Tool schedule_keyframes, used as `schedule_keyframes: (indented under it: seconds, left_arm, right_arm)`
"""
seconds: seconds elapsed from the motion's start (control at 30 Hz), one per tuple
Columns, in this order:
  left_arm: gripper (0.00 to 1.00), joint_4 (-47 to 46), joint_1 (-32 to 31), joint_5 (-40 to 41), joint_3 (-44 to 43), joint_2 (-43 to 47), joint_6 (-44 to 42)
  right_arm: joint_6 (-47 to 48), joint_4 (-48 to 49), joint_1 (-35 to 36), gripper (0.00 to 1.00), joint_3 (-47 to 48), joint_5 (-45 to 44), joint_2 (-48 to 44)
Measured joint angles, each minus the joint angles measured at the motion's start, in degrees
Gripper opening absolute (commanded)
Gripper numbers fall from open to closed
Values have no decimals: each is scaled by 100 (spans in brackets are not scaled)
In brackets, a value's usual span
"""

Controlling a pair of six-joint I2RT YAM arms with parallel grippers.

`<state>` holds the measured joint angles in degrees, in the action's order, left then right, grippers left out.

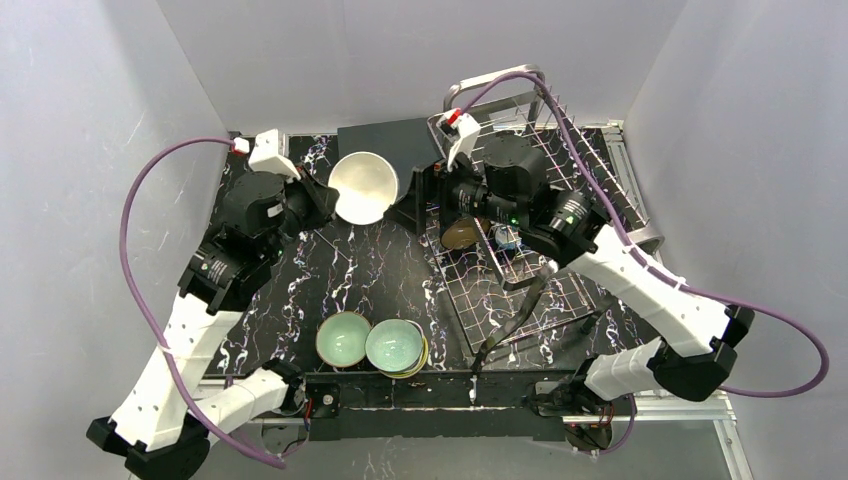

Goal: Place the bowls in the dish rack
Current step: Pick up the bowl from the center of the board.

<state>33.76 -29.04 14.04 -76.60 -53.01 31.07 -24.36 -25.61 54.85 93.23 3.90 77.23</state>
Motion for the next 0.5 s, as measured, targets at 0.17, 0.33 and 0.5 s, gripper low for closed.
schedule_keyframes:
  seconds: [0.17,0.33,0.5]
  left_arm:
    - [0,-208,-9,-168,-9,-146,-48]
    - [0,-345,-28,-315,-9,-146,-83]
    - [0,-503,-33,-581,39,-66,-136]
  right_arm:
    - [-125,46,11,99,39,212,227]
    - [-245,7,-15,99,127,293,647]
    - [-345,9,-76,90,214,402,866]
